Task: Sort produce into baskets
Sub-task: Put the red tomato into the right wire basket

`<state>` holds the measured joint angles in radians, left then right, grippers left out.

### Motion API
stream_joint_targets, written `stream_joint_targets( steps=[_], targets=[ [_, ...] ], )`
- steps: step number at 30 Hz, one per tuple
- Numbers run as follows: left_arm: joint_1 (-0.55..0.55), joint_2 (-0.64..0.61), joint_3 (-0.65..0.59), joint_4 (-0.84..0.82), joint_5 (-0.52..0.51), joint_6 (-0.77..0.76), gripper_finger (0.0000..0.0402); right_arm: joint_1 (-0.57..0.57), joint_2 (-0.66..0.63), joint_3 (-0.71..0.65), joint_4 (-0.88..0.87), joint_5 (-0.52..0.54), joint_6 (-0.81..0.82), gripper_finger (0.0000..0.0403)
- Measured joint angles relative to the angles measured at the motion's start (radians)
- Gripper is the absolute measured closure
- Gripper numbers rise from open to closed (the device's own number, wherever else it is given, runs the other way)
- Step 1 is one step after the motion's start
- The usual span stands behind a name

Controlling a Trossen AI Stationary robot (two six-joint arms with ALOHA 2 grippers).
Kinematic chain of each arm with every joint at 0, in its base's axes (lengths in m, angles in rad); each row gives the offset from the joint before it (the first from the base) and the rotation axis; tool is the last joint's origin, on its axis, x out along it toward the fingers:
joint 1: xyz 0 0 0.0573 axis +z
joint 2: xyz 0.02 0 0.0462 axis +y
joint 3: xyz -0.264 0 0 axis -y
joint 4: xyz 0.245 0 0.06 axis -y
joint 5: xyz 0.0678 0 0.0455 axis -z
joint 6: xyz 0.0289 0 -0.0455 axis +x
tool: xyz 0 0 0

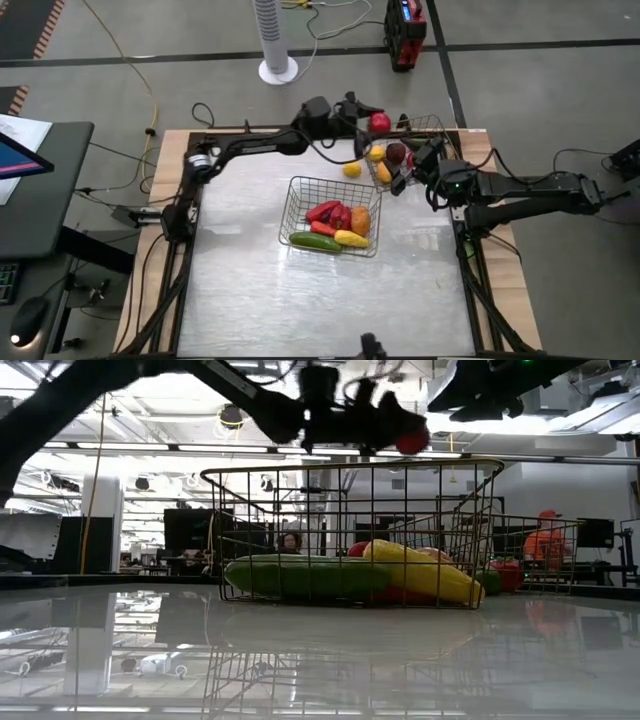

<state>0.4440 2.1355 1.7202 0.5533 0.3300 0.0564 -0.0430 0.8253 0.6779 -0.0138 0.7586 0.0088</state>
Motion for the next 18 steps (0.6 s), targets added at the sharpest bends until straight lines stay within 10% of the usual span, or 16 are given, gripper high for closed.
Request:
stream_joint_targets(
  steps=[7,18],
  targets=[
    [0.0,0.14,0.283,-0.239,0.006,0.015,0.0116,-0.006,-0.021,0.0,-0.013,0.008,-0.034,0.0014],
    [0.004,0.243,0.323,-0.274,0.029,0.003,0.0116,0.006,-0.076,0.0,-0.038,0.027,-0.02,0.0014]
  ],
)
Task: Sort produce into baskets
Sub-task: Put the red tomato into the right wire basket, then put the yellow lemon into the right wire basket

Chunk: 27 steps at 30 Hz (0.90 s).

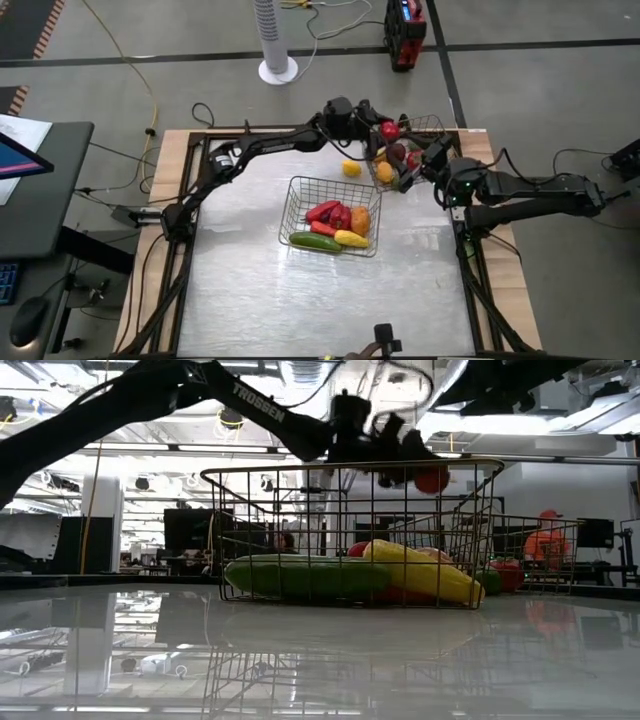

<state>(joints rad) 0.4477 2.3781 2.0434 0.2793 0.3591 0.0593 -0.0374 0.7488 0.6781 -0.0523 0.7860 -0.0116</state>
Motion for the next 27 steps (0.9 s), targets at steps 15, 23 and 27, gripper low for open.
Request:
stream_joint_targets(
  steps=[15,23,27],
  targets=[
    [-0.017,0.032,-0.001,-0.075,-0.095,-0.018,0.01,0.001,0.003,0.0,0.001,0.0,0.001,0.0014],
    [-0.003,-0.048,-0.001,-0.32,-0.065,0.163,0.0041,0.011,0.003,0.0,-0.007,0.0,0.003,0.0014],
    [0.037,-0.117,0.003,-0.572,0.021,0.266,0.0042,0.019,0.003,0.0,-0.018,0.0,0.003,0.0014]
  ],
)
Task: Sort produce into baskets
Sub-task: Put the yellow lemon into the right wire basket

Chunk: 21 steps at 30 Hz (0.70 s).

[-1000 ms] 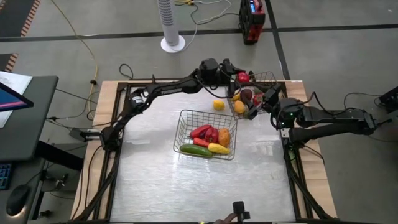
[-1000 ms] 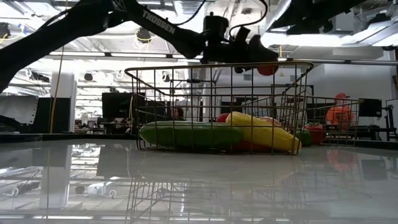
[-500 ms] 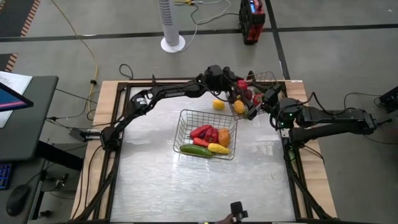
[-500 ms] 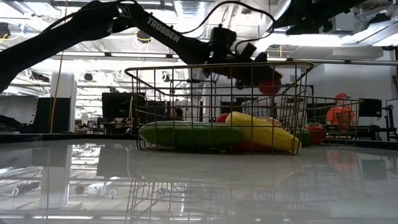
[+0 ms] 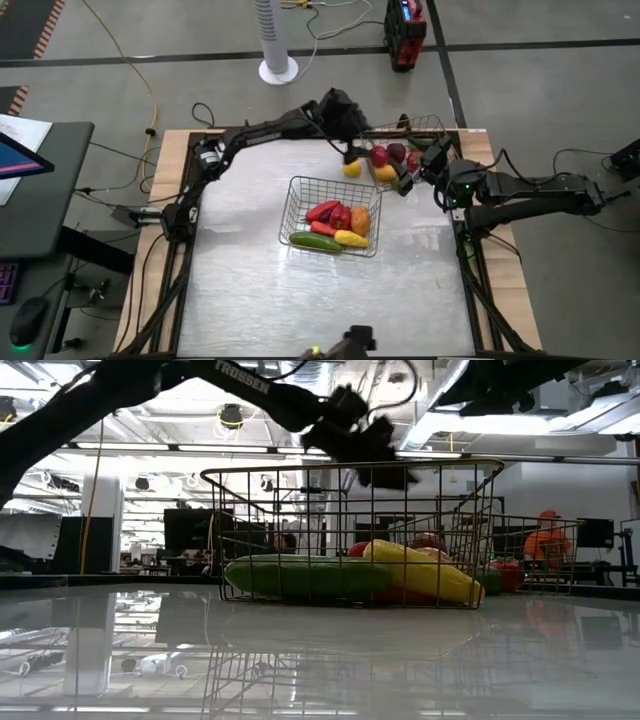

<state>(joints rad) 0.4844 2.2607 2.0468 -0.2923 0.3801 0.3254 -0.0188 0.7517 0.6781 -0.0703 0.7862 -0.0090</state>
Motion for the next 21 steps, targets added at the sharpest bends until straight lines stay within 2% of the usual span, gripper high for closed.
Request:
stream_joint_targets(
  steps=[4,10,16,21],
  targets=[
    [0.051,-0.013,-0.006,-0.265,0.062,0.081,0.0054,-0.001,-0.002,0.0,0.0,0.0,0.0,0.0014],
    [0.107,-0.03,-0.007,-0.413,0.13,0.1,0.008,-0.001,-0.001,0.0,-0.001,0.0,0.0,0.0014],
    [0.1,-0.018,-0.052,-0.402,0.046,0.086,0.0095,-0.003,-0.001,0.0,0.001,0.0,0.0,0.0014],
    [0.061,0.002,-0.117,-0.396,-0.059,0.157,0.0095,-0.003,0.0,0.0,0.003,0.0,0.003,0.0014]
  ],
)
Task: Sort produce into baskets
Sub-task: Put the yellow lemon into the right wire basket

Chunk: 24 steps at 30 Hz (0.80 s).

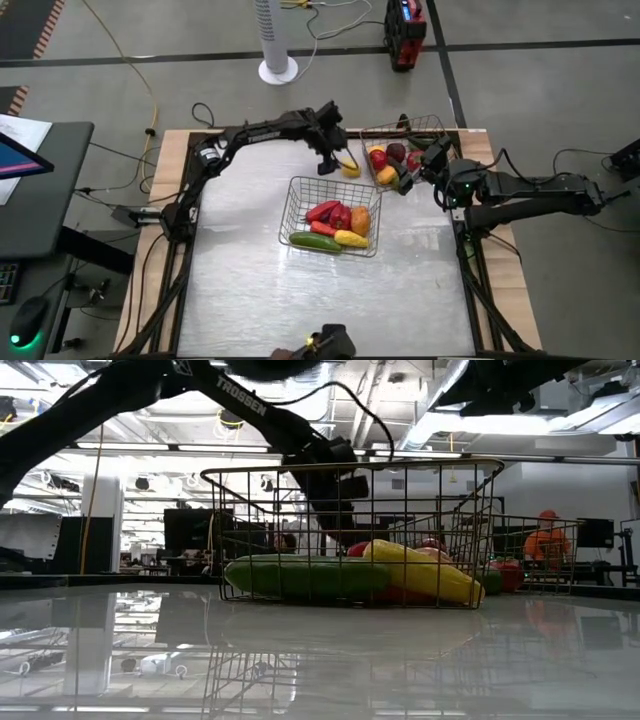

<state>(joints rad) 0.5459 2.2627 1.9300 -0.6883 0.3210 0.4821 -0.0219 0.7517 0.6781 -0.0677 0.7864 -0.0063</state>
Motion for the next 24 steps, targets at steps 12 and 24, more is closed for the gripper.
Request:
stream_joint_targets(
  steps=[12,24],
  targets=[
    [-0.072,-0.004,-0.068,0.219,-0.062,-0.02,0.0095,0.0,0.0,0.0,0.001,0.0,0.005,0.0014],
    [-0.12,-0.004,-0.069,0.287,-0.229,-0.088,0.0095,0.0,0.001,0.0,0.018,-0.002,0.005,0.0014]
  ],
)
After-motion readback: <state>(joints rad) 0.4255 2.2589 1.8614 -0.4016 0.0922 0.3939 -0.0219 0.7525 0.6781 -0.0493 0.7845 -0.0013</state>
